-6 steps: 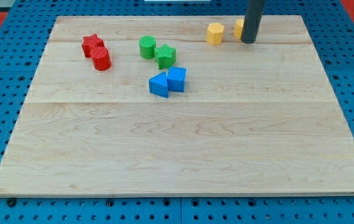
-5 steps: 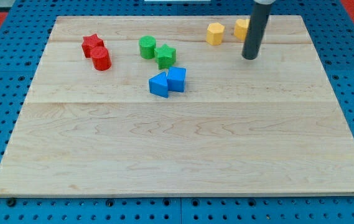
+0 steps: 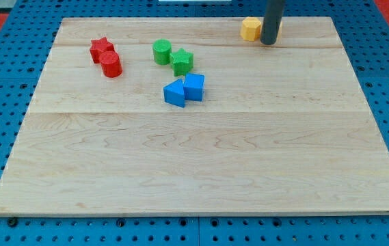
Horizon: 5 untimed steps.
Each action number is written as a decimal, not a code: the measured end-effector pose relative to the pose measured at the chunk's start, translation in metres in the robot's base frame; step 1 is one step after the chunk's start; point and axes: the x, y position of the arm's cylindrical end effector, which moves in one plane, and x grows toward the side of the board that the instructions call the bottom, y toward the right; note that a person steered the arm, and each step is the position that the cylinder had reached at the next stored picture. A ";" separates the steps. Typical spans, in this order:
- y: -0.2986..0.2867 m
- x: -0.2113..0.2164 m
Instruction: Push the yellow hexagon into the yellow heart
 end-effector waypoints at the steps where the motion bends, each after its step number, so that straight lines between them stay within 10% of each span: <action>1: -0.005 0.008; 5: 0.013 -0.010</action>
